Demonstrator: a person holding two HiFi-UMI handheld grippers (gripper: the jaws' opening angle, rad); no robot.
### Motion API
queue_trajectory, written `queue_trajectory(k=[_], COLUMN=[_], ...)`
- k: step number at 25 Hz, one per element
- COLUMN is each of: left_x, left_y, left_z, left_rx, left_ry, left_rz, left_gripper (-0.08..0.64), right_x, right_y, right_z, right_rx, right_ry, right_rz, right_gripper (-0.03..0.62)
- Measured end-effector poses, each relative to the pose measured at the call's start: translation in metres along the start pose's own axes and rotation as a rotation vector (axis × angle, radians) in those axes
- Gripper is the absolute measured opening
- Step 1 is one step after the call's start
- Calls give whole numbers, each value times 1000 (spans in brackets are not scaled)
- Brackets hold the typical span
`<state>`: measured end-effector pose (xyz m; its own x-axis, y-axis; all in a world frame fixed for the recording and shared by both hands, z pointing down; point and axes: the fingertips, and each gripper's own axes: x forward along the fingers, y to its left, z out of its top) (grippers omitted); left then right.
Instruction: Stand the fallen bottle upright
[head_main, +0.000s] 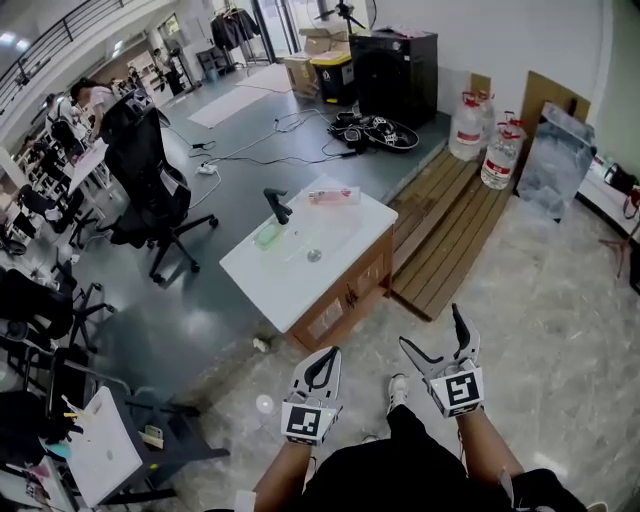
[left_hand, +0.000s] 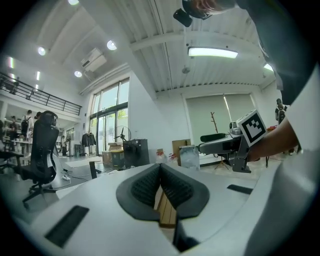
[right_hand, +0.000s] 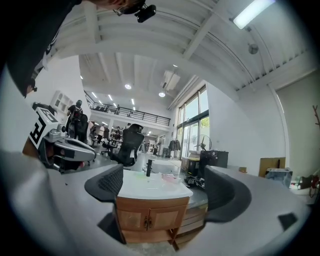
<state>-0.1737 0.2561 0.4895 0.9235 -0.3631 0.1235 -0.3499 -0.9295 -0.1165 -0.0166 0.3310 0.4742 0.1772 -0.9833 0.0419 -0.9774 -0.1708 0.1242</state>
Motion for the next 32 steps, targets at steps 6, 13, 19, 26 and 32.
queue_trajectory(k=[6, 13, 19, 26, 32], left_x=[62, 124, 178, 227, 254], left_y=[30, 56, 63, 85, 92], left_z=[-5, 6, 17, 14, 14], left_rx=[-30, -45, -59, -71, -78], left_ry=[27, 55, 50, 65, 54], left_rz=[45, 91, 119, 141, 143], left_gripper=[17, 17, 17, 17, 17], right_x=[61, 126, 165, 214, 249], right_y=[-46, -98, -135, -157, -161], right_z=[-5, -12, -8, -11, -9], right_rx=[13, 46, 16, 24, 9], right_ry=[25, 64, 25, 19, 9], right_rz=[44, 87, 107, 141, 171], right_gripper=[558, 598, 598, 598, 598])
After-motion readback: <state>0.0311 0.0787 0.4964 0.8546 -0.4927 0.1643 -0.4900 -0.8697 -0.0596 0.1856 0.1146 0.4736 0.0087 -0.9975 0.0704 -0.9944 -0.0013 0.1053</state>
